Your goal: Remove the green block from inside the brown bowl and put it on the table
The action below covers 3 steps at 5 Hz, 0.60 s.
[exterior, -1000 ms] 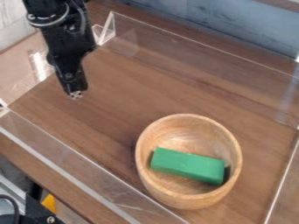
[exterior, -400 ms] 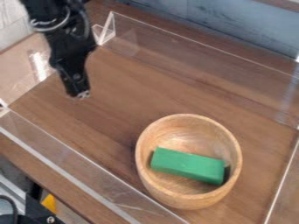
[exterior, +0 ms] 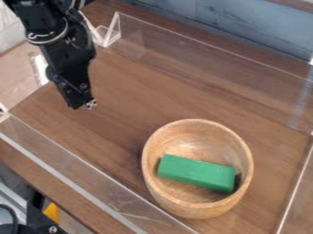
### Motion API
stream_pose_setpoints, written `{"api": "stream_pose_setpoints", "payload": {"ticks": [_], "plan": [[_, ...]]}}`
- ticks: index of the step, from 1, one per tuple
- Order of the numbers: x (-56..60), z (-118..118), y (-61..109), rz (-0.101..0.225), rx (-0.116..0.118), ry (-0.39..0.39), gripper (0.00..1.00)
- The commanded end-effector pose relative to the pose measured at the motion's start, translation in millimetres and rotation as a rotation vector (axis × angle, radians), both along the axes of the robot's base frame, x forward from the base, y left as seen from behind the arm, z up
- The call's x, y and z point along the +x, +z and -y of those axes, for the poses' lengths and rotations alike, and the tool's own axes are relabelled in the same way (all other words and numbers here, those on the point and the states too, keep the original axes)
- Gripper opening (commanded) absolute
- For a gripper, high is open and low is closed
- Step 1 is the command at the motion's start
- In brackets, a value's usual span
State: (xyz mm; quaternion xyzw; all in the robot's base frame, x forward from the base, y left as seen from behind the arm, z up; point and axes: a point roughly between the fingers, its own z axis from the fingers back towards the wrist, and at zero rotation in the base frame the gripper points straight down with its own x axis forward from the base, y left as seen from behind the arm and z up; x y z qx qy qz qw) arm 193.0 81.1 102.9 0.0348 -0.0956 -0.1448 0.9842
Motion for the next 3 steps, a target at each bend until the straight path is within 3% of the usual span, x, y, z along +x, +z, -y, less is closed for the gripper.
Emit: {"api": "stream_pose_setpoints", "payload": {"ticks": [1,2,3], "plan": [[4.8,6.1,0.4,0.018,-0.004,-0.034,0.00],[5.3,13.1,-5.5,0.018,-0.012,-0.071,0.00],[8.5,10.8,1.5,0.020,-0.017,-0.055,0.00]]}}
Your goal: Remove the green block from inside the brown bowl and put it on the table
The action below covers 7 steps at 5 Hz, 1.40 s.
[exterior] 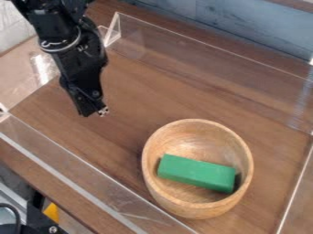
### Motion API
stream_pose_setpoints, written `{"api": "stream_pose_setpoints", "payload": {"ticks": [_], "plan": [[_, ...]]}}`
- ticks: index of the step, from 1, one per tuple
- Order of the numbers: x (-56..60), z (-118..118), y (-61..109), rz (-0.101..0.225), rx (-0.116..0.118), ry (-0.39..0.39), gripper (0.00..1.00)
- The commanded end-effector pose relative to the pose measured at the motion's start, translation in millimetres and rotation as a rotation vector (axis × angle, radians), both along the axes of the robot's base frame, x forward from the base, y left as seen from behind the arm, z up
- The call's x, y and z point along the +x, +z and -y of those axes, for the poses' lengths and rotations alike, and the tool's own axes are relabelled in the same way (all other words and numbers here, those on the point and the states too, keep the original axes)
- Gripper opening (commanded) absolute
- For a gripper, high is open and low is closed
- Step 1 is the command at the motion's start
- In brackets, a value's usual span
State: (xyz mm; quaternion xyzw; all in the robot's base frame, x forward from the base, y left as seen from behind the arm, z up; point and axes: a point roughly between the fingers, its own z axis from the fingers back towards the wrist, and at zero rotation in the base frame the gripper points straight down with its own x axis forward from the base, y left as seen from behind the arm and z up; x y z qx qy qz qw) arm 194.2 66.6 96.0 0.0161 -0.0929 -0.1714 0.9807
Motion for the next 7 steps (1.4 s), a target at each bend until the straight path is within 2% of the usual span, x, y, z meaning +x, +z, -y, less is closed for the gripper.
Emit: {"api": "stream_pose_setpoints", "payload": {"ticks": [1,2,3,4,5,6,7], "plan": [[2.8,8,21.1,0.030,0.001,-0.042,1.00],[-1.4,17,34.4,0.027,-0.009,-0.084,1.00],[0.6,42,30.9,0.018,-0.028,-0.102,1.00],[3.1,80,21.8,0.008,-0.041,-0.171,1.00],[11.9,125,24.4,0.000,-0.055,-0.269,1.00],[19.1,167,26.0,-0.003,-0.058,-0.356,1.00],[4.7,195,23.1,-0.019,-0.062,-0.508,1.00]]}}
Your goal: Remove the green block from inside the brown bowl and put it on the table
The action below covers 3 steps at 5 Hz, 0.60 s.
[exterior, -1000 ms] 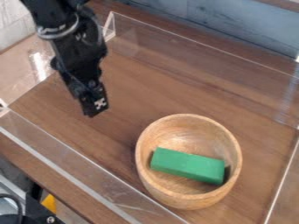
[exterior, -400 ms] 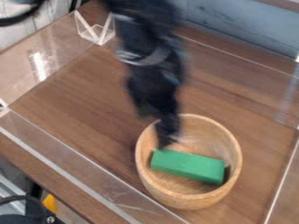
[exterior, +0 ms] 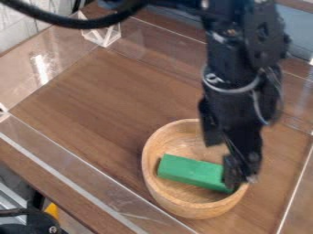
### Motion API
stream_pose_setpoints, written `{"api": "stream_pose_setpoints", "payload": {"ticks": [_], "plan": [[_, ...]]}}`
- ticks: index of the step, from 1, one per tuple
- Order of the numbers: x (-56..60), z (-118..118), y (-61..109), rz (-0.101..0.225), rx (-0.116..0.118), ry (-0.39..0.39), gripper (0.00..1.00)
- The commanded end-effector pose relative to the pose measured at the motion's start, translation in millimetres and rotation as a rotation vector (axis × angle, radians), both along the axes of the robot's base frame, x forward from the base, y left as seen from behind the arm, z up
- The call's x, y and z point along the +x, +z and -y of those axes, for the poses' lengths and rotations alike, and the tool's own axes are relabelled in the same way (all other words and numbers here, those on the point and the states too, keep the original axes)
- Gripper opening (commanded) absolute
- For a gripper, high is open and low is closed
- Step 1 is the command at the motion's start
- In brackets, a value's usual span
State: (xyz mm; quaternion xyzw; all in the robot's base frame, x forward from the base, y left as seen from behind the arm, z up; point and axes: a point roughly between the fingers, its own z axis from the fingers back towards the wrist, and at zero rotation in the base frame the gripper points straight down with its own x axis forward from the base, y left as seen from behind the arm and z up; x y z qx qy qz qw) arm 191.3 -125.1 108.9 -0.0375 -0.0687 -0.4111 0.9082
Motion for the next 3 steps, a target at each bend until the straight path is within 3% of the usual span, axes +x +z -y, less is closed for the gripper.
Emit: {"api": "stream_pose_setpoints", "payload": {"ticks": [1,3], "plan": [[-2.2,7,5.5,0.021,-0.037,-0.093,1.00],[-7.7,-9,0.8,0.012,-0.061,-0.107,1.00]]}}
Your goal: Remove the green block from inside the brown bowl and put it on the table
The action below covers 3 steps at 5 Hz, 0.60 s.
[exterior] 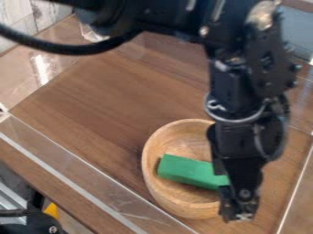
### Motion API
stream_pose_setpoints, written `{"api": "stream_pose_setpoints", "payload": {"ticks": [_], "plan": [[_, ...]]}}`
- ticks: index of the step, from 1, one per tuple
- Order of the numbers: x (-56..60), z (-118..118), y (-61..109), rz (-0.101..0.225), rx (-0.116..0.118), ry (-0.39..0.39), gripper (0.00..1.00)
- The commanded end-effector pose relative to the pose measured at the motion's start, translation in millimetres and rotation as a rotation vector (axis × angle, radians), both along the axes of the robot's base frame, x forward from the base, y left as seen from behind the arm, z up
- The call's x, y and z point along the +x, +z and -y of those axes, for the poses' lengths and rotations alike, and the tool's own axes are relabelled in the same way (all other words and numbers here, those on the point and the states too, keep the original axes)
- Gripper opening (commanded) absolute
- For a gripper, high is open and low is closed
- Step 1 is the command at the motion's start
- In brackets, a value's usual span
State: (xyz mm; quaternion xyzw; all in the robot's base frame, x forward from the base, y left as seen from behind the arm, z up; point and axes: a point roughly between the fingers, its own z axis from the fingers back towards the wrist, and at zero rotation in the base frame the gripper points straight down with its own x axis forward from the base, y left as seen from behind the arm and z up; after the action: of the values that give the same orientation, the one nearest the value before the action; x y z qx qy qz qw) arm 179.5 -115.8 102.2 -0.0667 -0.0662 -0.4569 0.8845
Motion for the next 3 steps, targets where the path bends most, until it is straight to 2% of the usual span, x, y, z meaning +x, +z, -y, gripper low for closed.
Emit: {"api": "stream_pose_setpoints", "payload": {"ticks": [1,3], "plan": [[3.6,-5,-0.8,0.026,-0.017,-0.021,1.00],[20.2,-6,-3.3,0.005,-0.037,-0.051,1.00]]}}
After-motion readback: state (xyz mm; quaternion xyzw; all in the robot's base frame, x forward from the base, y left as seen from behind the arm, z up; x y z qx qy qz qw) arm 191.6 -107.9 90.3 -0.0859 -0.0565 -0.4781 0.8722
